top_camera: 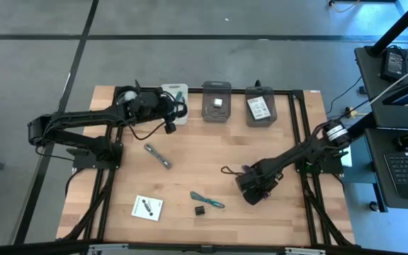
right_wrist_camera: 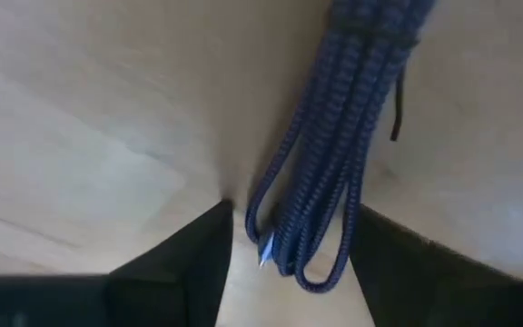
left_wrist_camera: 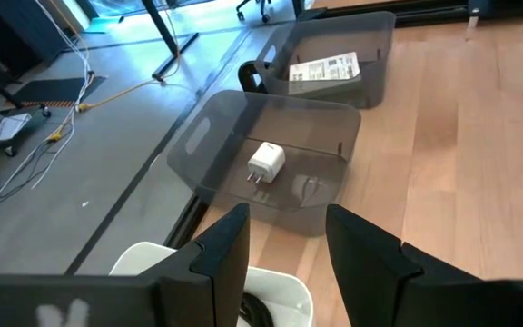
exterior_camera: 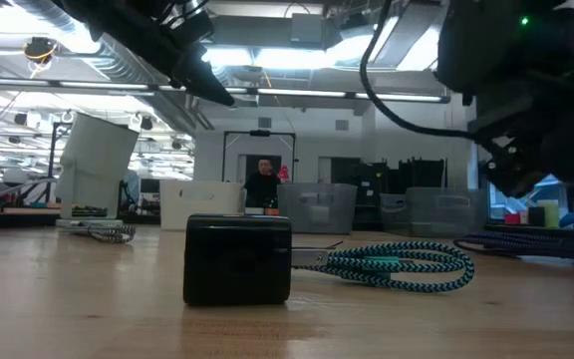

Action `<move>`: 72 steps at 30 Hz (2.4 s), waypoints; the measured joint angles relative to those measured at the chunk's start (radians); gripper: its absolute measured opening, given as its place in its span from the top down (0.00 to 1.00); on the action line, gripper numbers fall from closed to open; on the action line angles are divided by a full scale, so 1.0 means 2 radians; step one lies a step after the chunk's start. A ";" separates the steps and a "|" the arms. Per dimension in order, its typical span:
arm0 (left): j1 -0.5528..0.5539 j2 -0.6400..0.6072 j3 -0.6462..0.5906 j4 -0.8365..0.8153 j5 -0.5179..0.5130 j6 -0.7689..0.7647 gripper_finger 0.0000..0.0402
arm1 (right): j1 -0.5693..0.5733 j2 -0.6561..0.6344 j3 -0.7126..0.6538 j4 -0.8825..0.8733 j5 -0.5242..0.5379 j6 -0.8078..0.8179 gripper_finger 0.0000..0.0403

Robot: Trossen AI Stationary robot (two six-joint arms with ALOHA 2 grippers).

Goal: Pick and place items into bin
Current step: Put the violet patterned charger cable into the white bin

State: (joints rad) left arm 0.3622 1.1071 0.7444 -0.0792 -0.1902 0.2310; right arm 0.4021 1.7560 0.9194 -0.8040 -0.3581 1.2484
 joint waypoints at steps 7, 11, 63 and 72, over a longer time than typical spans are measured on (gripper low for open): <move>0.000 0.000 0.000 0.000 -0.001 0.000 0.64 | 0.015 0.008 0.001 0.011 -0.004 0.016 0.82; 0.000 0.000 0.000 0.000 -0.013 0.000 0.64 | 0.018 -0.020 -0.001 0.020 0.054 0.017 0.94; -0.032 0.183 0.151 0.283 0.091 -0.162 0.67 | -0.346 -0.154 0.065 0.419 0.146 -0.681 0.93; -0.018 0.183 0.152 0.282 0.130 -0.163 0.96 | -0.347 -0.154 0.065 0.412 0.147 -0.679 0.89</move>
State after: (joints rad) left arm 0.3262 1.4738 1.0481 0.4849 0.0700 -0.0951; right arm -0.2916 1.4479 1.0496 0.0196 -0.0648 -0.1089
